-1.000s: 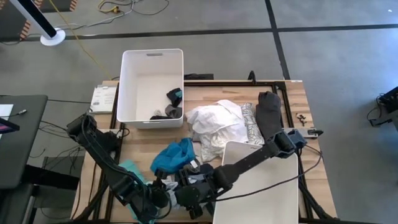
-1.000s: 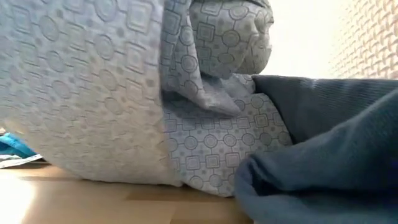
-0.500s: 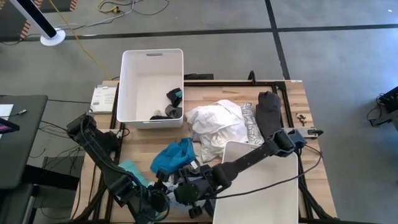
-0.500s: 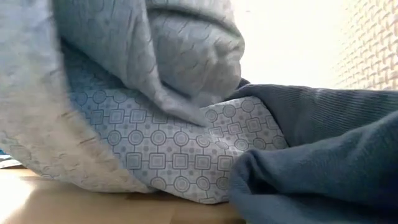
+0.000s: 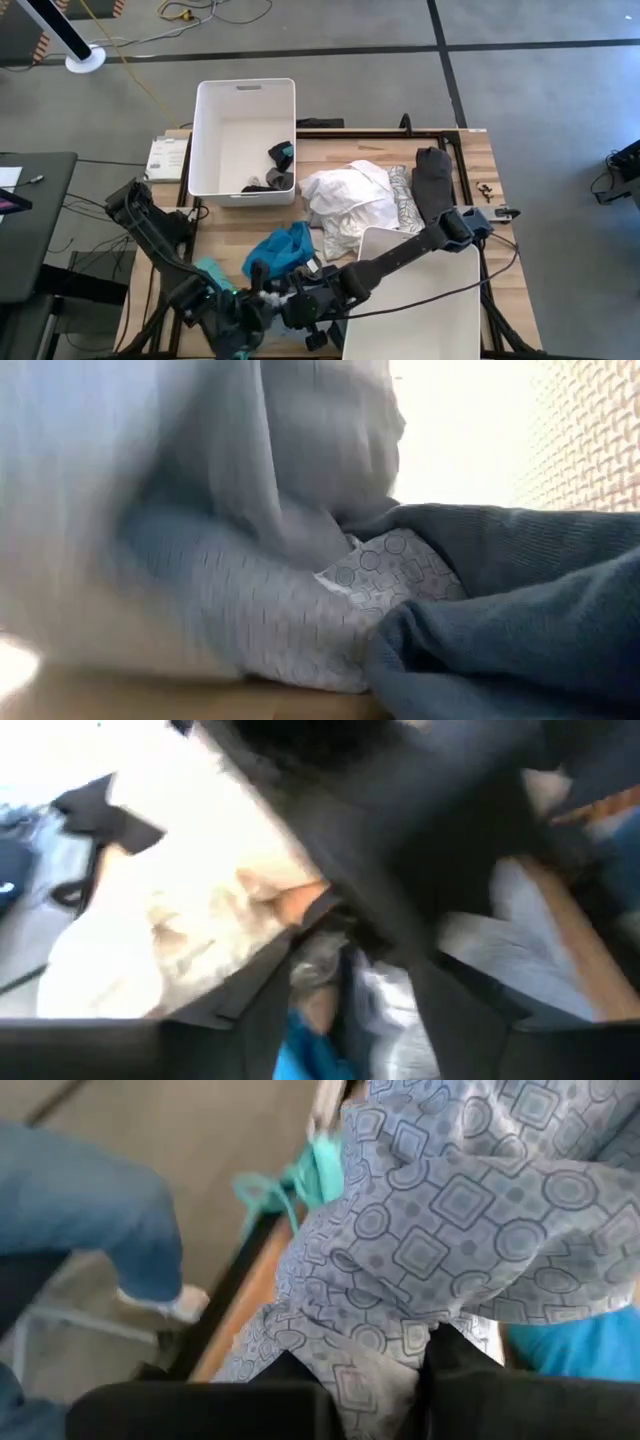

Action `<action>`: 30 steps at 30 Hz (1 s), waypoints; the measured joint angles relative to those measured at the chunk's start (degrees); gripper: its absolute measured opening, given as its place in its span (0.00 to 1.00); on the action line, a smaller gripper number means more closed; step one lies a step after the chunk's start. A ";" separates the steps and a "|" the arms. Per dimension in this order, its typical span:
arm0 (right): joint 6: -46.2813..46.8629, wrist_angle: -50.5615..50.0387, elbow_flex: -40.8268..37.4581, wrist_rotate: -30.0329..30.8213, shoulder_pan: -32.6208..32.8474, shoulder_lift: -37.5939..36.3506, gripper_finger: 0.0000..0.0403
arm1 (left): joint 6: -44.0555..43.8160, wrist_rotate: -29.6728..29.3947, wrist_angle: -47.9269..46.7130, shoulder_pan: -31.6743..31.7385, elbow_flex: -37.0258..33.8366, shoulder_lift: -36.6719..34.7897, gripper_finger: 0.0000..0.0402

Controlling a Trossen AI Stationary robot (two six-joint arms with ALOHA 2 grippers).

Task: Sort clothes
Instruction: Put the patterned white shirt into the top white laundry bin

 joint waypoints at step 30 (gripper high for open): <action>-14.43 5.98 0.21 6.66 -7.41 -25.31 0.05 | -25.61 -14.81 -26.34 -15.07 7.93 -5.91 0.59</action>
